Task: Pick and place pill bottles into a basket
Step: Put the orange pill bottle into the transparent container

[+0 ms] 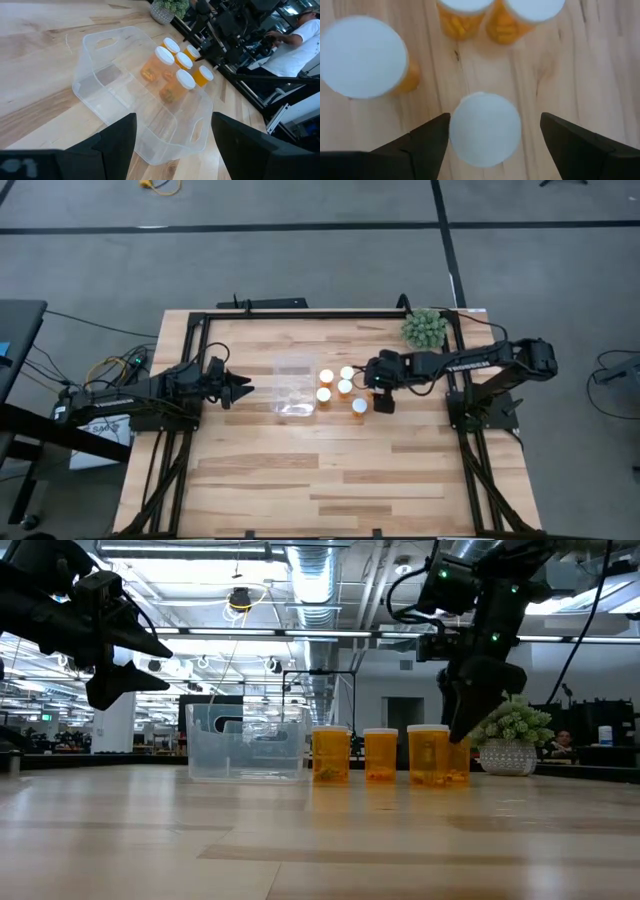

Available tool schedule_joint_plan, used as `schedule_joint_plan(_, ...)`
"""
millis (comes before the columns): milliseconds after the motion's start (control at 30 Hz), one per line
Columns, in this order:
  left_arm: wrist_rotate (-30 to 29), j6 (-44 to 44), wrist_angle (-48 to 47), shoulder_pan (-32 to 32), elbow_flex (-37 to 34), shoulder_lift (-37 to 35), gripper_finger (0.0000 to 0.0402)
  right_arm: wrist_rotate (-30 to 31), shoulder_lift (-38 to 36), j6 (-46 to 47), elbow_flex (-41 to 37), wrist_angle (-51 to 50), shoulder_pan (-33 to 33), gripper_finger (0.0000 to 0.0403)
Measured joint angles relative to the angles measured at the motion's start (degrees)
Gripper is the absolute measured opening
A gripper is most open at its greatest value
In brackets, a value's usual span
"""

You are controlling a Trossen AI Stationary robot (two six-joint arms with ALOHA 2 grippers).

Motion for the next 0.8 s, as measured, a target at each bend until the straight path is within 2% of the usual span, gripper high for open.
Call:
schedule_joint_plan(233, 0.0, 0.1, 0.0, 0.0, 0.0, 0.0, 0.0247, -1.3, 0.0, -1.7, 3.7, -3.9, -0.4, 0.0301)
schedule_joint_plan(467, 0.0, 0.6, 0.0, 0.0, 0.0, 0.0, 0.0247, -4.4, 0.0, -3.0, 3.7, -5.6, -0.3, 0.0301)
schedule_joint_plan(800, 0.0, 0.7, 0.0, 0.0, 0.0, 0.0, 0.0247, -4.5, 0.0, -3.9, 2.6, -4.4, -1.6, 0.0302)
